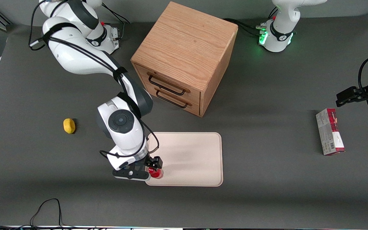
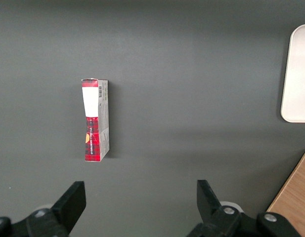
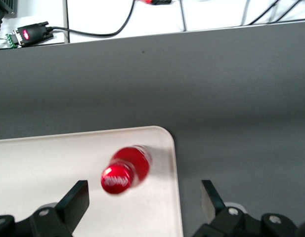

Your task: Place coke bottle on tray

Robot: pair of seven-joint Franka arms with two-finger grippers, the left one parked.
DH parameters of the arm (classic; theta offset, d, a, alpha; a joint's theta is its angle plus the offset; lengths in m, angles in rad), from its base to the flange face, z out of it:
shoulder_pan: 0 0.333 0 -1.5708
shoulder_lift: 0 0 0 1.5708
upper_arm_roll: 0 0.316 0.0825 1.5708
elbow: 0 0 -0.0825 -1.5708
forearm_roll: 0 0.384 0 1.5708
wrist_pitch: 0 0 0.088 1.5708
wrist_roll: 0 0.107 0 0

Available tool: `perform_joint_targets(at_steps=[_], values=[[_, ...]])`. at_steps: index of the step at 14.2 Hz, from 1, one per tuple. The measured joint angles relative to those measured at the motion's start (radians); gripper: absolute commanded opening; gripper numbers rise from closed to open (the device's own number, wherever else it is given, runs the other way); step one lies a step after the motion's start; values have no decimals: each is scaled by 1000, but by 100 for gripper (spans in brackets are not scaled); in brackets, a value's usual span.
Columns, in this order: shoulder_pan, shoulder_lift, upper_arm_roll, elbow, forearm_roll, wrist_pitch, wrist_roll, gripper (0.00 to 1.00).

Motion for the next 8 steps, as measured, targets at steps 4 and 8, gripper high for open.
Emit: perform_joint_targets(at_steps=[4,8], values=[[5,-198,-152,-92,237,-117,-97,100],[-78,-475,-315,-320,423,-228,-380,100]])
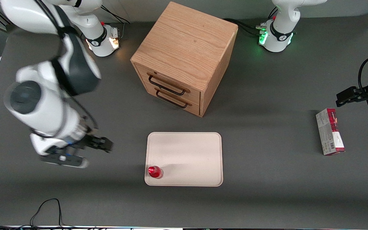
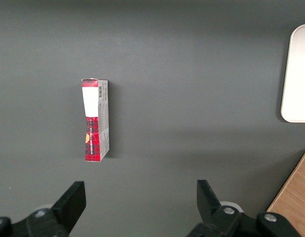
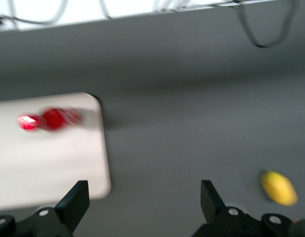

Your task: Place coke bottle on tray

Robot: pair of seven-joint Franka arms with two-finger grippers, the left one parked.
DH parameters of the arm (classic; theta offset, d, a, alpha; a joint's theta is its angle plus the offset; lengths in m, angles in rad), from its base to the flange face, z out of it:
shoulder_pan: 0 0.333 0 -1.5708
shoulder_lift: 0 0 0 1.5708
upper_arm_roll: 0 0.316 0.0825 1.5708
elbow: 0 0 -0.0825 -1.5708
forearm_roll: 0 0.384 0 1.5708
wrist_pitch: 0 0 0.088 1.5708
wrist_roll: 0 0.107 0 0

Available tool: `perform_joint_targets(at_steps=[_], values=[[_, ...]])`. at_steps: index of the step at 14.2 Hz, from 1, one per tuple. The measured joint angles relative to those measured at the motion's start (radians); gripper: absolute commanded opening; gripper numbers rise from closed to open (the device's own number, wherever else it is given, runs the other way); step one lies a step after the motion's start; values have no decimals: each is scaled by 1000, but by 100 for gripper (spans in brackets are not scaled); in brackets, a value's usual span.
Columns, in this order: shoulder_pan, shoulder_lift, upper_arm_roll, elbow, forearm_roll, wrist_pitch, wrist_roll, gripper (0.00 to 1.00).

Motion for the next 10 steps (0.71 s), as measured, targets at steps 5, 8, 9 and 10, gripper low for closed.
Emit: perform_joint_targets(at_steps=[5,8,9,10], values=[[-111,-319,-34,-278,56,-111,-207,100],[-111,-465,-61,-412,71,-112,-221,100],[-111,-492,-65,-436,73,-112,-221,100],[-111,-509,-66,-451,75,-112,-221,100]])
